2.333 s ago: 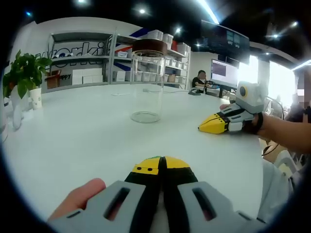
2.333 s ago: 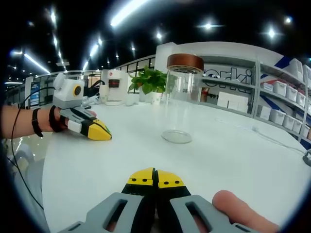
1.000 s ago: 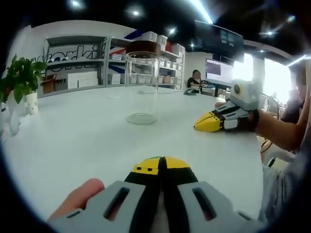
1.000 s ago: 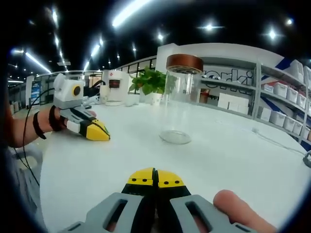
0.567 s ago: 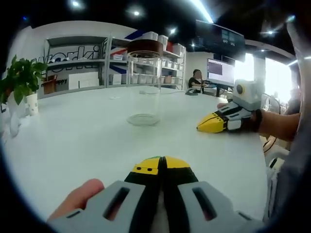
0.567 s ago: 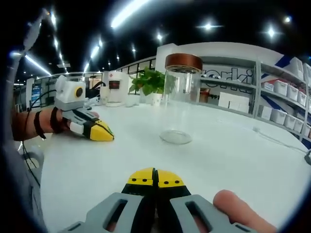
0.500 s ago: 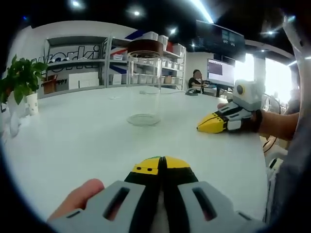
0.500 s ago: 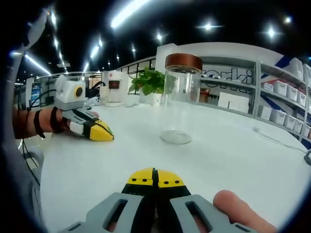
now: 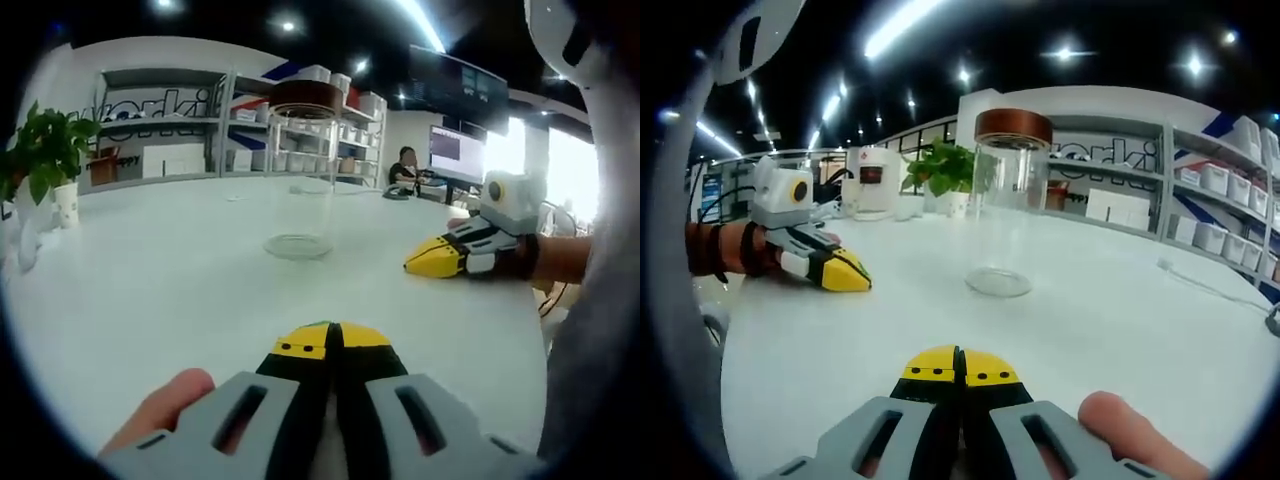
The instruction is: Clamp the coffee can twist off the lid put the lid on the table pick up the lid cover the can tighten the lid
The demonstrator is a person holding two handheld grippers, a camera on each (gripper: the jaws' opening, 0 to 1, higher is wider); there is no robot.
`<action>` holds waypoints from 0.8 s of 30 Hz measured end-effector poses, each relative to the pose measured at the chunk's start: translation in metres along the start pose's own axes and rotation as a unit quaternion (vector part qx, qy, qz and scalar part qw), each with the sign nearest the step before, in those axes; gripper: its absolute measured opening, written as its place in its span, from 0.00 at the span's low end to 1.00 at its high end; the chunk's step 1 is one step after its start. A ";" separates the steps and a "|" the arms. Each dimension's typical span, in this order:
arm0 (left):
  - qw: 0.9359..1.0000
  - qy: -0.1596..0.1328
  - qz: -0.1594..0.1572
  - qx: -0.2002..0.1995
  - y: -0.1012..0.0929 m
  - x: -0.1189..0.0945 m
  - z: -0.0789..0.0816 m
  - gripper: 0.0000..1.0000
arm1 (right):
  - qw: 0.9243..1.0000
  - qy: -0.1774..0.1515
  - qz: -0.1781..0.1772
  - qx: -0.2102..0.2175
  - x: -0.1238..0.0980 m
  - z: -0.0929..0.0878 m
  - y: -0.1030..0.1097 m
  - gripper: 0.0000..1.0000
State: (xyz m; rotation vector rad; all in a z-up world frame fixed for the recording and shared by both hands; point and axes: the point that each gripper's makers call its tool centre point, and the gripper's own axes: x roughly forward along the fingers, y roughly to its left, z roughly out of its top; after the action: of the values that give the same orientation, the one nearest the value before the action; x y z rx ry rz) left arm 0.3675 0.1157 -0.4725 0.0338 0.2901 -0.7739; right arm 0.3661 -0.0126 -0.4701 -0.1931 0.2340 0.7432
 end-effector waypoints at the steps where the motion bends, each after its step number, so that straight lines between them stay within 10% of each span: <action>1: 1.000 0.000 0.000 -0.002 0.000 0.000 0.000 0.00 | 1.000 0.000 0.000 0.000 0.000 0.000 0.000 0.00; 24: 1.000 -0.002 0.013 0.000 0.004 0.001 0.003 0.00 | 1.000 0.000 -0.003 -0.011 0.001 0.001 -0.001 0.00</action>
State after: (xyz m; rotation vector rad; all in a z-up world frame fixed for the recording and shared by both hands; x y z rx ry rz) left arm 0.3717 0.1176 -0.4702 0.0364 0.2855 -0.7482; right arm 0.3678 -0.0125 -0.4696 -0.2153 0.2250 0.7392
